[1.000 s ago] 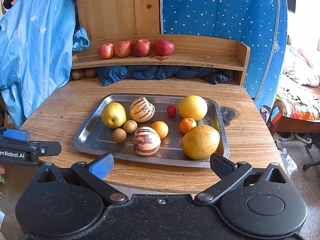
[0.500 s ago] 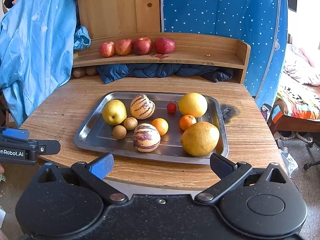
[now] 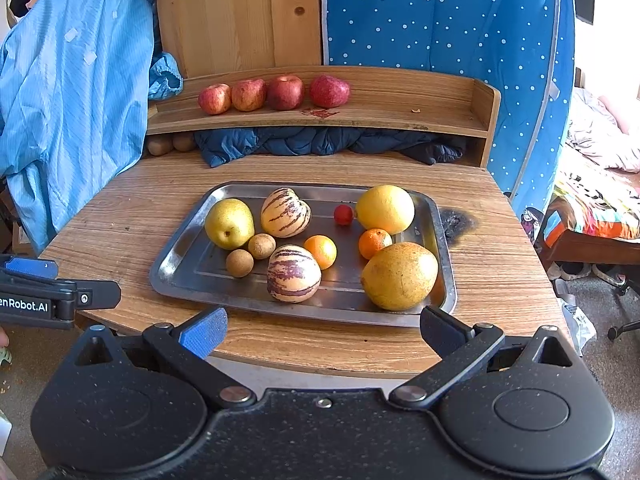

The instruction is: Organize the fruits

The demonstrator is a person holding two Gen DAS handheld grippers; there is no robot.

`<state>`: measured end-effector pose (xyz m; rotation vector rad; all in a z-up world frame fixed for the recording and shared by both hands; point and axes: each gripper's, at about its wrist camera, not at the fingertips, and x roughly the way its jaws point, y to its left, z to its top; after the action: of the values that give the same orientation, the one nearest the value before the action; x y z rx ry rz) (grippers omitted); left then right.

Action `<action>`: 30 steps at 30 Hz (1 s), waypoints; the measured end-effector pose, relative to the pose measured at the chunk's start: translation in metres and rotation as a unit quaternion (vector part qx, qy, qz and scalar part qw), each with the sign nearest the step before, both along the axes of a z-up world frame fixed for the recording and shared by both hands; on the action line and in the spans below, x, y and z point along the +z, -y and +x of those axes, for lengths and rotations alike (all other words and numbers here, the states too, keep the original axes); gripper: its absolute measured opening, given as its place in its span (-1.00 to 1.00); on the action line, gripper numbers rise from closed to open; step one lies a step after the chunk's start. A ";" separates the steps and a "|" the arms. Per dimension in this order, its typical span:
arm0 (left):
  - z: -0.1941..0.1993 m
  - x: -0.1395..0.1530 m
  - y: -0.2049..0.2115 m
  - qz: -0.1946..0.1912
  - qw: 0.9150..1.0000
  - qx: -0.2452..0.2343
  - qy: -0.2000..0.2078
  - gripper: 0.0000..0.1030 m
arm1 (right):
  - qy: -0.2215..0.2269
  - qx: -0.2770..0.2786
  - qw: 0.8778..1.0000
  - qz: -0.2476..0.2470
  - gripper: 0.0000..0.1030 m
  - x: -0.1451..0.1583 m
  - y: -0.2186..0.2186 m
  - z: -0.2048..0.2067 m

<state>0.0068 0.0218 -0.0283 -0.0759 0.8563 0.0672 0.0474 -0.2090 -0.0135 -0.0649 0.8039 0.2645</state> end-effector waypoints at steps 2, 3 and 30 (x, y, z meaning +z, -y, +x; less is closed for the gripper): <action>0.000 0.000 0.000 -0.001 1.000 -0.001 0.000 0.99 | 0.000 -0.001 1.000 0.000 0.99 0.000 0.000 -0.001; 0.000 0.000 0.000 -0.001 1.000 -0.001 0.000 0.99 | 0.000 -0.001 1.000 0.000 0.99 0.000 0.000 0.000; -0.003 0.003 -0.002 -0.010 1.000 0.002 0.008 0.99 | -0.003 -0.001 1.000 -0.004 0.99 -0.003 0.000 -0.002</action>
<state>0.0041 0.0236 -0.0258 -0.0966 0.8405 0.0623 0.0451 -0.2085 -0.0160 -0.0701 0.8114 0.2595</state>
